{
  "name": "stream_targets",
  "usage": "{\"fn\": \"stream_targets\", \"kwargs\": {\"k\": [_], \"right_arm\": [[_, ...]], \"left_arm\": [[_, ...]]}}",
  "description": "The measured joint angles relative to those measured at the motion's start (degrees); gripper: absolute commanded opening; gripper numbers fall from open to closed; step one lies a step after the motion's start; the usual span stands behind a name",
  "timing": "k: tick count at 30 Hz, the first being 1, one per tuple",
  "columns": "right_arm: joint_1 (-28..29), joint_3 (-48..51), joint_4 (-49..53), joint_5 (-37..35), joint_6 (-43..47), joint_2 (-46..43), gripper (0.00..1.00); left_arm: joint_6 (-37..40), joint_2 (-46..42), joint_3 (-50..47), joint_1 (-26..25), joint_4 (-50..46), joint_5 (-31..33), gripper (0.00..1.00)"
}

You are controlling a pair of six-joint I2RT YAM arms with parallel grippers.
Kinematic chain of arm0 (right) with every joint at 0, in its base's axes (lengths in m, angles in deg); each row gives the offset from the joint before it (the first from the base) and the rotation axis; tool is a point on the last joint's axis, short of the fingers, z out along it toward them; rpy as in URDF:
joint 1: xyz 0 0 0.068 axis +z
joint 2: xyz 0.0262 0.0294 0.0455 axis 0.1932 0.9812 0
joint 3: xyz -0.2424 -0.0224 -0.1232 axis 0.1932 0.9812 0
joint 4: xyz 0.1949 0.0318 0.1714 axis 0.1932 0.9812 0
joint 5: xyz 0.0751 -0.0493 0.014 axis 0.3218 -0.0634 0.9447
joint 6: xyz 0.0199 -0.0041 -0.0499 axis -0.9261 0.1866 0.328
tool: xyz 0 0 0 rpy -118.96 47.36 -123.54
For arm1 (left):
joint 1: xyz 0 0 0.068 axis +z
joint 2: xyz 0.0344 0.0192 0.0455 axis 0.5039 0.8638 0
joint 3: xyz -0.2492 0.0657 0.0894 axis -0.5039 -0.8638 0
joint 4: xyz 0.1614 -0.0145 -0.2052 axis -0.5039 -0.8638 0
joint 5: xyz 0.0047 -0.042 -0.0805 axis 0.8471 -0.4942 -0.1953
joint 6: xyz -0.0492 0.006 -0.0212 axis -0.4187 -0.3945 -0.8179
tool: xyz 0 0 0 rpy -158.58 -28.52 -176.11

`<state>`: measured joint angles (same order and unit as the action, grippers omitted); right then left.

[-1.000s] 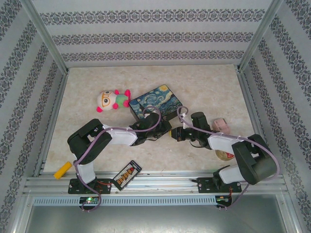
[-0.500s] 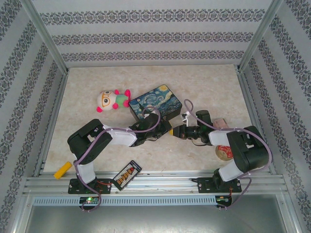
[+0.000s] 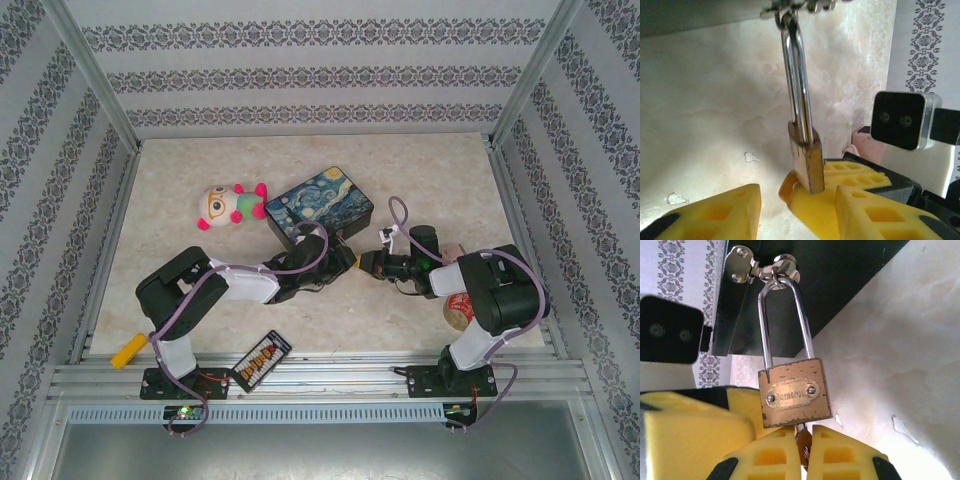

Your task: Unlock the padlock with the key

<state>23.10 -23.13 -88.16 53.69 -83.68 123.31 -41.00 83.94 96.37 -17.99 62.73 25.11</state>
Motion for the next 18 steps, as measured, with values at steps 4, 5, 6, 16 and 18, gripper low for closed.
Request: {"fn": "stream_targets", "kwargs": {"k": [4, 5, 6, 16, 18], "right_arm": [[0.0, 0.0, -2.3, -0.3, -1.3, 0.9, 0.00], [0.0, 0.0, -2.7, -0.5, -1.5, 1.1, 0.00], [0.0, 0.0, -3.0, -0.6, -1.7, 1.1, 0.00], [-0.2, 0.0, -4.1, -1.8, -2.3, 1.1, 0.00], [-0.2, 0.0, -4.2, -2.0, -2.3, 1.1, 0.00]], "left_arm": [[0.0, -0.9, -1.0, 0.0, 0.1, 0.6, 0.75], [0.0, -1.2, -1.5, 0.0, 0.2, 1.2, 0.82], [-0.1, -1.4, -1.9, 0.0, 0.4, 1.7, 0.85], [2.5, -2.6, -0.7, 0.0, -0.1, 9.9, 0.64], [3.0, -2.6, 0.5, 0.0, -0.3, 11.5, 0.63]]}}
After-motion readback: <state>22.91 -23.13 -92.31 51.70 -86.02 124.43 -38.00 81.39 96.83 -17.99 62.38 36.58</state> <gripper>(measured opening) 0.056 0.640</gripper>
